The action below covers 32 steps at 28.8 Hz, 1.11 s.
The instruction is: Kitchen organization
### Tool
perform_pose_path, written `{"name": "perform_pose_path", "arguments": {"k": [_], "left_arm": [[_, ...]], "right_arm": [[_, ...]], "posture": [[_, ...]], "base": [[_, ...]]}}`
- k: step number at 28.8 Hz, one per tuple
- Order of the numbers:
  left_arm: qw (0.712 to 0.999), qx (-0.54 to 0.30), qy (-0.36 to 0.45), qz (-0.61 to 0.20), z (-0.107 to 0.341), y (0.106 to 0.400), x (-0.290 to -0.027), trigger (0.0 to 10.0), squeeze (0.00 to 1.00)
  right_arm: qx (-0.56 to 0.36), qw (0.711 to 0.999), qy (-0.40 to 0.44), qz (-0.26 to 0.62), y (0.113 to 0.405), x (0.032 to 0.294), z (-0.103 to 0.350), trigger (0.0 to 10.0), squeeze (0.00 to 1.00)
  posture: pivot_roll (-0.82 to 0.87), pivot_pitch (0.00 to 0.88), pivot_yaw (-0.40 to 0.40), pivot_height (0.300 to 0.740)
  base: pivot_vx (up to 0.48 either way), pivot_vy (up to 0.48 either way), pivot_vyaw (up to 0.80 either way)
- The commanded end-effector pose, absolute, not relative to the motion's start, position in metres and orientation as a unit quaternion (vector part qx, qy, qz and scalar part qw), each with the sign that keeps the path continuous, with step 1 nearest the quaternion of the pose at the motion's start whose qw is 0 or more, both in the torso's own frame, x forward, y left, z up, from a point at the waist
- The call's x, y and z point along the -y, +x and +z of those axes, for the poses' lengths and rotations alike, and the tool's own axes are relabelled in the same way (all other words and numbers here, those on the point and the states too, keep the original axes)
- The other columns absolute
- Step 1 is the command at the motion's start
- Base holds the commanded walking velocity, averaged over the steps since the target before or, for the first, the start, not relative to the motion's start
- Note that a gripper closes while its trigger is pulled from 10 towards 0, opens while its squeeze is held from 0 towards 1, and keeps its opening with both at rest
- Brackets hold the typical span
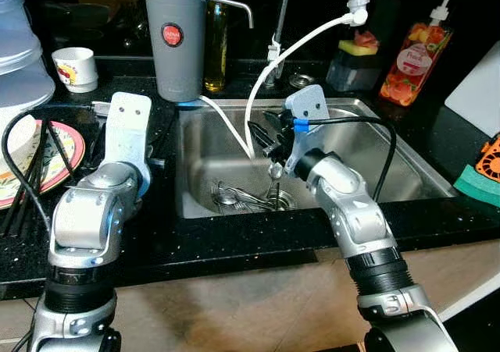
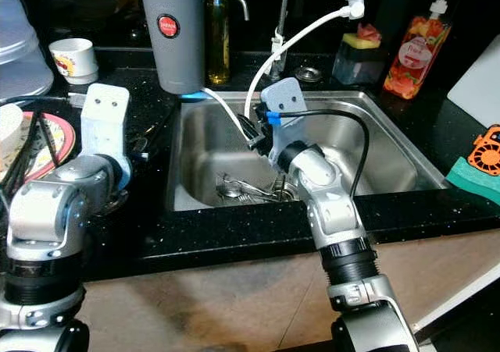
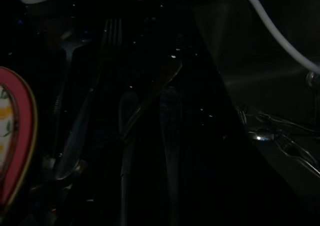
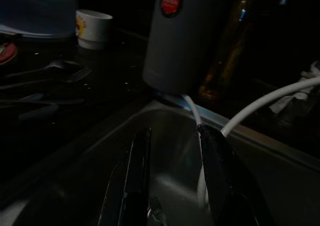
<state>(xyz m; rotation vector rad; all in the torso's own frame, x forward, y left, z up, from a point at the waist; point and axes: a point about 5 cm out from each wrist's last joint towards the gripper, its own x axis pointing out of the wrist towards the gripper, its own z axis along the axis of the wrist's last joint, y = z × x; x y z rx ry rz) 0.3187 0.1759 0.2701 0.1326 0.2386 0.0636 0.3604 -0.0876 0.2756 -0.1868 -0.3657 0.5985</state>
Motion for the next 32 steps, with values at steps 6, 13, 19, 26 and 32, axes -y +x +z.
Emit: {"name": "perform_pose_path", "arguments": {"k": [6,13,19,26,32], "left_arm": [[0.986,-0.146,0.069,0.029,0.263,0.313,-0.18,10.0,0.0],[0.984,-0.16,0.074,0.022,0.26,0.31,-0.181,10.0,0.0],[0.981,-0.175,0.082,0.028,0.256,0.309,-0.186,10.0,0.0],[0.977,-0.198,0.074,0.02,0.25,0.31,-0.186,10.0,0.0],[0.974,-0.216,0.066,0.008,0.245,0.31,-0.185,10.0,0.0]], "right_arm": [[0.146,0.895,-0.089,0.413,0.341,0.077,0.265,10.0,0.0],[0.134,0.812,-0.024,0.567,0.309,0.073,0.268,10.0,0.0],[0.134,0.787,-0.034,0.601,0.302,0.074,0.269,10.0,0.0],[0.128,0.777,-0.042,0.615,0.299,0.073,0.269,10.0,0.0],[0.12,0.766,-0.042,0.63,0.294,0.073,0.269,10.0,0.0]], "posture": [[-0.02,0.097,-0.036,0.74],[-0.02,0.1,-0.039,0.74],[-0.02,0.105,-0.039,0.74],[-0.01,0.11,-0.039,0.74],[-0.01,0.117,-0.035,0.74]], "base": [[0.0,0.0,0.0],[0.0,0.0,0.0],[0.0,0.0,0.0],[0.0,0.0,0.0],[0.0,0.0,0.0]]}}
